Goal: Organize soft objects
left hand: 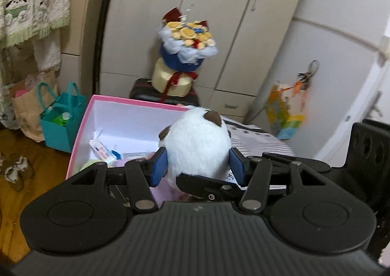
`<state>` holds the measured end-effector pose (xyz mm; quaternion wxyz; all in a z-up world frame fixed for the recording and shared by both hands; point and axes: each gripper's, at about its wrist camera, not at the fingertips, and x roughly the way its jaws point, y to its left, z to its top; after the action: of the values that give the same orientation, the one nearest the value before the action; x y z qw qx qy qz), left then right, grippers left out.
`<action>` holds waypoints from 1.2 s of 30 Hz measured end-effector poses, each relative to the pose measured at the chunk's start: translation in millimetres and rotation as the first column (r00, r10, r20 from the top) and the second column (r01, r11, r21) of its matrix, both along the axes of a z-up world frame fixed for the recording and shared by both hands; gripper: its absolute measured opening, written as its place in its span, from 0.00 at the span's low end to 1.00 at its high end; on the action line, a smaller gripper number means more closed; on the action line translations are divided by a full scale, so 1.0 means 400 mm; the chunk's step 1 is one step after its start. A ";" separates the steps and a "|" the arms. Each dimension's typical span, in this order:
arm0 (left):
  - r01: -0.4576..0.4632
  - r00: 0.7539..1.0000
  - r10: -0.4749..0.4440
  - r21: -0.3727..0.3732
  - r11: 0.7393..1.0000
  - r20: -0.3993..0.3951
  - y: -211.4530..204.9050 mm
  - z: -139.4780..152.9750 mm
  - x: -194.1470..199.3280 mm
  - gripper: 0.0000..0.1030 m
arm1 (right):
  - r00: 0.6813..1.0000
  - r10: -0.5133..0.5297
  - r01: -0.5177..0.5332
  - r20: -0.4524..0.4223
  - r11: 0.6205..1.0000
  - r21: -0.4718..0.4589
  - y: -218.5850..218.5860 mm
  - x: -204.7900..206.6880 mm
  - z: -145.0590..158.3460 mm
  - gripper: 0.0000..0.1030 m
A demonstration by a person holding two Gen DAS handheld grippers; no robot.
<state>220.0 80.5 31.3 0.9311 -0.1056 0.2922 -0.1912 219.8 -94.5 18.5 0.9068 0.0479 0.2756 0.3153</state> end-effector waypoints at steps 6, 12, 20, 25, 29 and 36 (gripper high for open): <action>-0.052 0.995 0.049 -0.036 0.998 -0.085 0.025 -0.075 0.088 0.52 | 0.998 0.019 -0.022 -0.065 0.999 -0.034 0.026 0.082 -0.060 0.58; -0.089 0.989 0.084 -0.037 0.995 -0.123 0.017 -0.127 0.139 0.50 | 0.993 -0.023 0.017 -0.113 0.998 -0.059 0.044 0.146 -0.099 0.60; -0.111 0.988 0.106 -0.035 0.993 -0.112 0.006 -0.144 0.156 0.50 | 0.993 -0.025 0.008 -0.115 0.990 -0.141 0.056 0.176 -0.106 0.60; -0.144 0.989 0.145 0.020 0.989 -0.021 0.011 -0.125 0.120 0.52 | 0.996 -0.090 0.089 0.003 0.981 -0.173 0.028 0.133 -0.096 0.63; -0.141 0.990 0.141 0.004 0.990 0.019 0.026 -0.129 0.056 0.52 | 0.994 -0.105 0.108 0.029 0.989 -0.101 -0.014 0.077 -0.077 0.63; -0.137 0.990 0.133 0.080 0.987 0.051 0.009 -0.090 -0.037 0.54 | 0.992 -0.123 0.124 0.039 0.992 -0.033 -0.072 -0.024 -0.055 0.63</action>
<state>205.3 84.3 -4.6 0.9519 -0.0818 0.2708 -0.1175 210.2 -123.4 -3.5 0.9302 0.0431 0.2610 0.2546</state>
